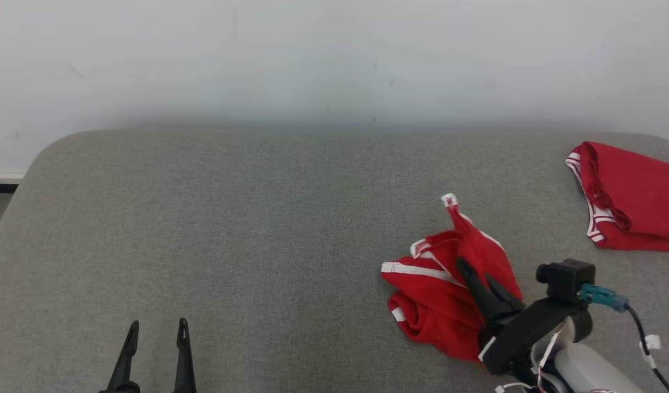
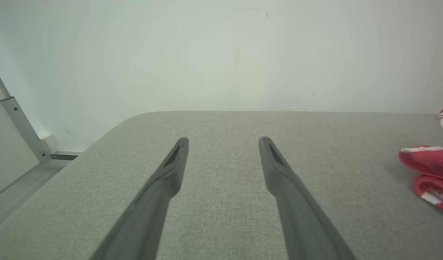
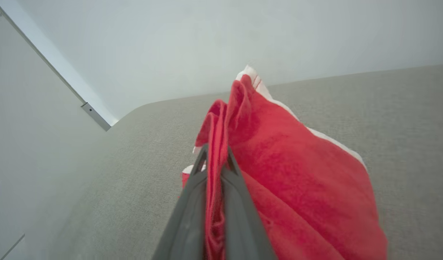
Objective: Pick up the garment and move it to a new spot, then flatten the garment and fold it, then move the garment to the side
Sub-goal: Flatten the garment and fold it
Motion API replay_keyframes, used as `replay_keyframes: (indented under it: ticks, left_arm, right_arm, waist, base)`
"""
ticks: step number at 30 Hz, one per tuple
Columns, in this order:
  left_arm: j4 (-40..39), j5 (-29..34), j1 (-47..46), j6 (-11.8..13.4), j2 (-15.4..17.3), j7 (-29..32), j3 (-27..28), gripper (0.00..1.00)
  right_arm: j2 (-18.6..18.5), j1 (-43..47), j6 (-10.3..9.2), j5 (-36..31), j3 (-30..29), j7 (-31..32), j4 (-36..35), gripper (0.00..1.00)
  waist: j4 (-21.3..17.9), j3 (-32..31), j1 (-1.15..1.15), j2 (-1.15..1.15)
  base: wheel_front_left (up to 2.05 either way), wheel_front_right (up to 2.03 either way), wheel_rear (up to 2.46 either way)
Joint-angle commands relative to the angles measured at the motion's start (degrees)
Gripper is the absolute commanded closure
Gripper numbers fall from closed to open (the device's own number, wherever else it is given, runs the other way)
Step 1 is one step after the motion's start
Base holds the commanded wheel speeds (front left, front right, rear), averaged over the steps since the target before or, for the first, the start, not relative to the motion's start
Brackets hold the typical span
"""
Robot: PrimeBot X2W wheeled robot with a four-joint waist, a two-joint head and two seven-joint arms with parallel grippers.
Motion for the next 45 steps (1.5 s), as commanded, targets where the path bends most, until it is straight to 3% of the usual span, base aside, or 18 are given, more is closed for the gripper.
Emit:
replay_keyframes:
  ticks: [1, 9, 15, 24, 25, 26, 30, 37, 45]
  left_arm:
    - [0.1, -0.1, -0.3, -0.1, -0.1, -0.2, 0.1, 0.0]
    - [1.1, -0.2, -1.0, -0.6, -0.1, -0.2, -0.8, 0.0]
    - [1.7, -0.5, -1.7, -0.7, -0.1, -0.2, -1.1, 0.0]
    - [2.4, -1.0, -1.6, -1.0, -0.2, -0.2, -1.5, 0.0]
    - [2.5, -0.9, -1.6, -1.0, -0.1, -0.2, -1.5, 0.0]
    - [2.6, -0.9, -1.6, -1.1, -0.2, -0.2, -1.6, 0.0]
    - [2.8, -1.0, -1.5, -1.0, -0.1, -0.2, -1.2, 0.0]
    - [2.6, -0.7, -0.6, -1.3, -0.1, -0.2, -0.2, 0.0]
    - [1.9, -0.2, -0.1, -1.2, -0.1, -0.2, 1.1, 0.0]
  right_arm:
    - [1.2, 0.9, -0.17, -1.0, 0.1, 0.9, -1.4, 1.0]
    - [8.1, 3.1, -0.17, -6.5, 0.8, 4.7, -0.6, 1.0]
    - [14.1, 2.2, -0.17, -8.5, -1.9, 2.0, 7.7, 1.0]
    - [19.0, -1.0, -0.17, -12.6, -1.2, -2.7, 18.7, 1.0]
    - [19.1, -1.3, -0.17, -12.7, -1.2, -3.3, 19.4, 0.73]
    - [19.3, -1.6, -0.17, -12.5, -1.2, -3.8, 19.8, 0.0]
    - [19.2, -2.2, -0.17, -11.6, -1.0, -5.1, 20.1, 0.0]
    - [14.9, -1.2, -0.17, -10.3, -2.7, -7.5, 14.1, 0.0]
    - [11.2, 3.3, -0.17, -13.8, -12.9, -7.9, 3.8, 0.0]
  waist:
    - [0.5, -0.1, 0.0, 0.0]
    - [2.8, -0.4, 0.0, 0.0]
    - [3.9, -0.4, 0.0, 0.0]
    - [4.0, -0.6, 0.0, 0.0]
    - [4.0, -0.6, 0.0, 0.0]
    - [3.9, -0.7, 0.0, 0.0]
    - [3.6, -1.0, 0.0, 0.0]
    - [2.1, -1.8, 0.0, 0.0]
    - [-0.2, -2.0, 0.0, 0.0]
  base:
    - [0.0, 0.0, 0.0]
    - [0.0, 0.0, 0.0]
    - [0.0, 0.0, 0.0]
    - [0.0, 0.0, 0.0]
    - [0.0, 0.0, 0.0]
    - [0.0, 0.0, 0.0]
    - [0.0, 0.0, 0.0]
    - [0.0, 0.0, 0.0]
    - [0.0, 0.0, 0.0]
